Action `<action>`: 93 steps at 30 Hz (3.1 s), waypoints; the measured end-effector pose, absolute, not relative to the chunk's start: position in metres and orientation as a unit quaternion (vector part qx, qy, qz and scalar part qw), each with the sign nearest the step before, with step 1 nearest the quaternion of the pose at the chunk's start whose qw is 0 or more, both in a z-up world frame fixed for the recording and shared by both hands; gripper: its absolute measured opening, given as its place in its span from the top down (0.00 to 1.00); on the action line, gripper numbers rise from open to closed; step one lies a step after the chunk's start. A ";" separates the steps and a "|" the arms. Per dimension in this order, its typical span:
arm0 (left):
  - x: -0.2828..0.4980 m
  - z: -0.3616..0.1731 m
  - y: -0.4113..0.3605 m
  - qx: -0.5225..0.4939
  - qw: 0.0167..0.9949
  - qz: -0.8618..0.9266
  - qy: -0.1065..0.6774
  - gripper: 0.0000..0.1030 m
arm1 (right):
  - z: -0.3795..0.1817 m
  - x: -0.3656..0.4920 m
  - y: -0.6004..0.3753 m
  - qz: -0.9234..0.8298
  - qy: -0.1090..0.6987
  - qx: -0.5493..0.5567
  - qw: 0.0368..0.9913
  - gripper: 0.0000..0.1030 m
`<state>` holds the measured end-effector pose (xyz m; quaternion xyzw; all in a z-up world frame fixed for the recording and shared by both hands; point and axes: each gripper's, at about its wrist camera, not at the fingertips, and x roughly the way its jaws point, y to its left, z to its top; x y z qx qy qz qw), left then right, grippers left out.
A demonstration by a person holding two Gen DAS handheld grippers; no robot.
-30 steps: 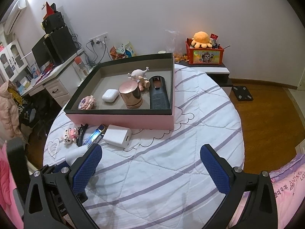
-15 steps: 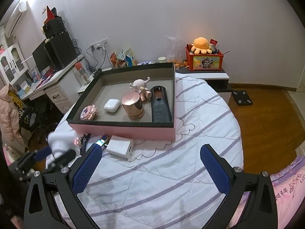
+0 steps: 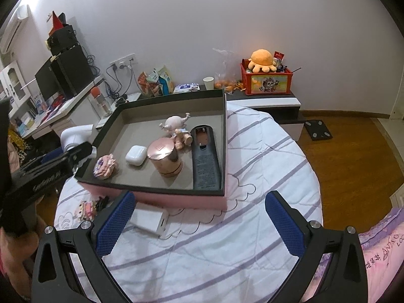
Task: Organize rigid objects
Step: 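Carry the hair dryer into the box and open the left gripper, then withdraw the left tool up out of the box, then move the right tool toward the white charger block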
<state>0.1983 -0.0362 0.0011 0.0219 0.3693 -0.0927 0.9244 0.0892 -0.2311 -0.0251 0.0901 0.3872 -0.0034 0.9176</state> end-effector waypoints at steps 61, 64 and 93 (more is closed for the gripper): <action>0.104 0.048 -0.003 0.024 0.941 -0.046 0.335 0.00 | 0.005 0.040 -0.200 0.010 0.351 0.078 0.933 0.00; 0.092 0.048 0.000 0.018 0.941 -0.046 0.336 0.00 | 0.004 0.035 -0.198 0.012 0.351 0.076 0.933 0.00; 0.090 -0.020 0.029 -0.008 0.911 -0.031 0.410 0.00 | -0.059 0.065 -0.170 0.025 0.431 0.064 0.900 0.00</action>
